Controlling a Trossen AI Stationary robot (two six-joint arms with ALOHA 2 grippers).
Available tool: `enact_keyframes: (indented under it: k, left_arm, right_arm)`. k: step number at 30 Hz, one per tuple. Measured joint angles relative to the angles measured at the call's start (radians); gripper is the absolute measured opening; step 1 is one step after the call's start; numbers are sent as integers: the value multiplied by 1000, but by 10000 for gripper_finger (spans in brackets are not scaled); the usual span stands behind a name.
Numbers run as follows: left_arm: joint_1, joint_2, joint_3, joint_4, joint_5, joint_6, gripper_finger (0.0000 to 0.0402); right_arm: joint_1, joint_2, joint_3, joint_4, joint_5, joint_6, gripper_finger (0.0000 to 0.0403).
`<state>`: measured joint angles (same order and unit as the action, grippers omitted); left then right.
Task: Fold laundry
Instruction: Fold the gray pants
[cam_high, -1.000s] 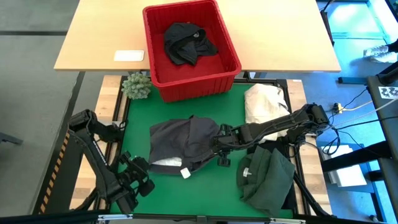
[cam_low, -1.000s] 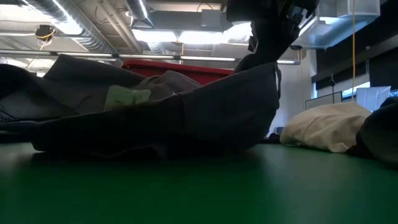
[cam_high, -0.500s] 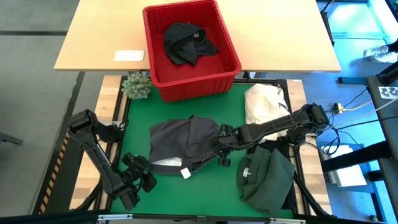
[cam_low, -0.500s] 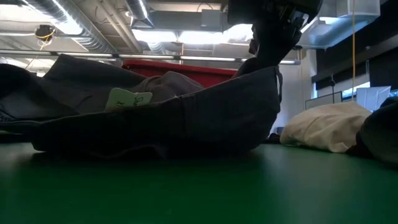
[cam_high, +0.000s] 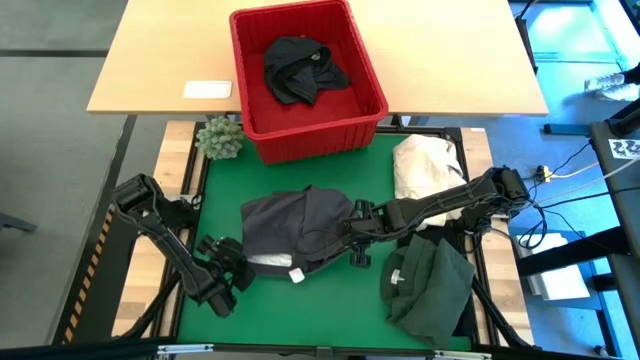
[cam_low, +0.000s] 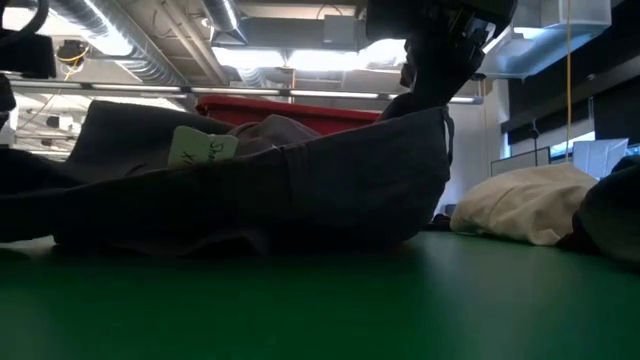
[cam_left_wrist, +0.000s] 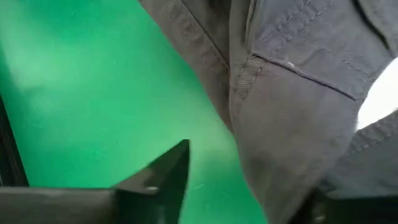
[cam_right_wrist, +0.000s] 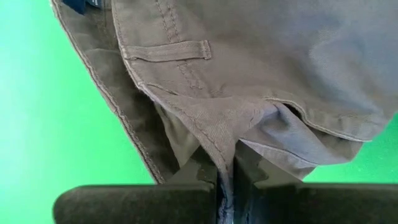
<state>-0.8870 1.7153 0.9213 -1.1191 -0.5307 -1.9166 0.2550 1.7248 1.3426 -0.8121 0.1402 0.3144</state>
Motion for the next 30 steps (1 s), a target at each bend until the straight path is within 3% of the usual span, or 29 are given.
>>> enact_keyframes:
  k: [5,6,10,15,22,26,30]
  left_arm:
    - [13,0,11,-17,-53,58,31]
    - [16,0,27,-37,-75,65,17]
    - [31,0,139,-210,-130,88,4]
    - [37,0,336,-456,-294,88,2]
    - [91,-37,509,-453,-579,314,1]
    - [133,-40,600,-452,-662,461,1]
    - [180,-39,667,-452,-674,604,1]
  right_arm:
    - [0,0,0,-14,31,-4,7]
    - [0,0,0,-21,45,-5,5]
    - [1,-6,7,-85,73,13,5]
    - [1,-44,71,-185,126,26,4]
    - [1,-116,227,-292,245,6,2]
    - [1,-147,331,-343,306,-14,2]
    - [1,-157,432,-418,386,-32,1]
